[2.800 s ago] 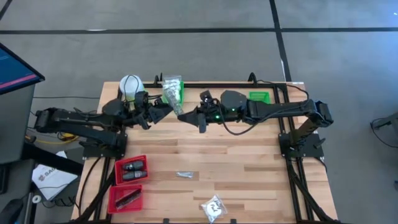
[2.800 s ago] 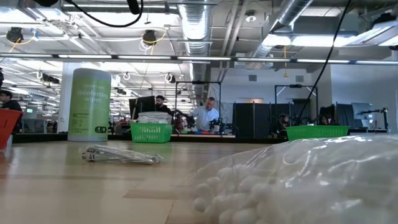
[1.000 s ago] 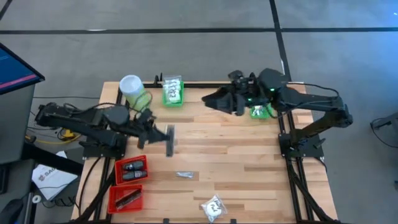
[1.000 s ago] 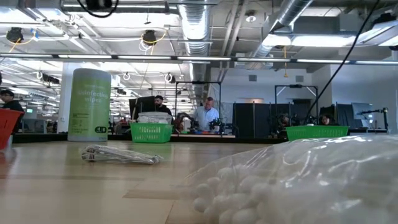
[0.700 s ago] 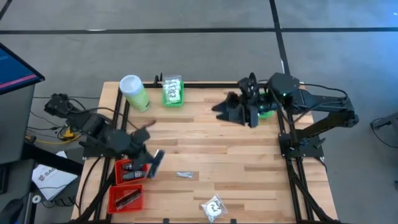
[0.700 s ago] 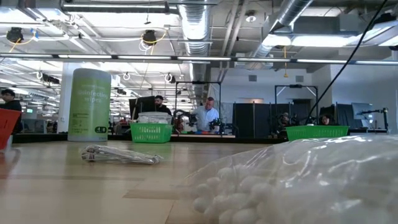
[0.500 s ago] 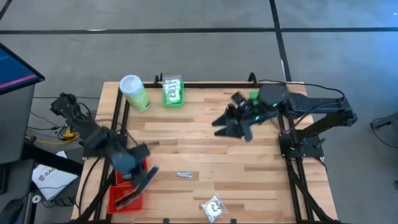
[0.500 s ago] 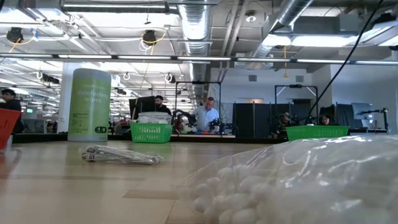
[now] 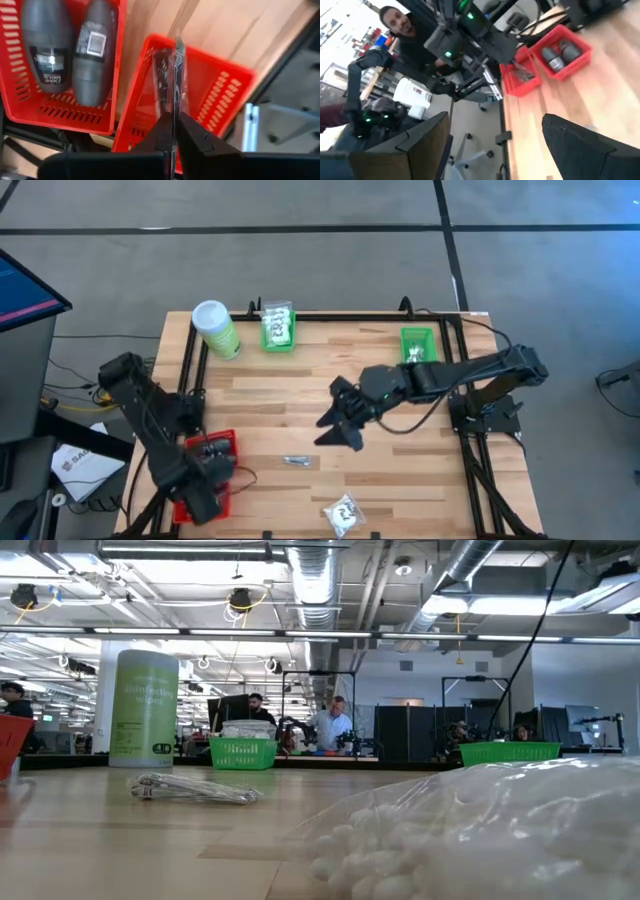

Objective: Pick & Place Travel size toiletries
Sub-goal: Put the black comb into the bottom red basket, then put the silver nail cutter into the top right green basket

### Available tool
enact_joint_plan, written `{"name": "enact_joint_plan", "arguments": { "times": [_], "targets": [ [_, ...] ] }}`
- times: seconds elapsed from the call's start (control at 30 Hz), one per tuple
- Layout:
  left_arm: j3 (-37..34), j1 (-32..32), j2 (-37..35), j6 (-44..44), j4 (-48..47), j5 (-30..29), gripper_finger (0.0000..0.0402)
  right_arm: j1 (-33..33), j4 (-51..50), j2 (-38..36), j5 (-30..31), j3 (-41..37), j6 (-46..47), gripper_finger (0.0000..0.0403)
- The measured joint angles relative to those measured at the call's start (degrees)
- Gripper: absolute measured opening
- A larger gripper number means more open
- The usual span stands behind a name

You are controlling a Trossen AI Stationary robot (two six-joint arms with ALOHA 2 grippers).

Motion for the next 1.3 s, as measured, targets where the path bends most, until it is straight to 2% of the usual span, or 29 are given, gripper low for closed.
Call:
{"name": "enact_joint_plan", "arguments": {
  "times": [0.4,0.7,1.0,1.3],
  "targets": [
    [0.0,-3.3,13.3,0.2,0.2,0.4,0.0001,-0.1,3.7,-0.5,0.3,0.1,-0.8,0.0311],
    [0.0,-3.6,17.9,1.7,0.6,4.1,0.0007,0.1,3.1,-0.8,0.3,0.0,-1.5,0.0311],
    [0.0,-4.1,16.3,-0.3,2.9,4.2,0.0066,0.2,2.9,-0.8,0.2,0.0,-1.5,0.0311],
    [0.0,-4.5,8.0,-7.7,2.4,3.3,0.0141,0.2,2.9,-0.8,0.2,0.0,-2.0,0.0311]
  ]
}}
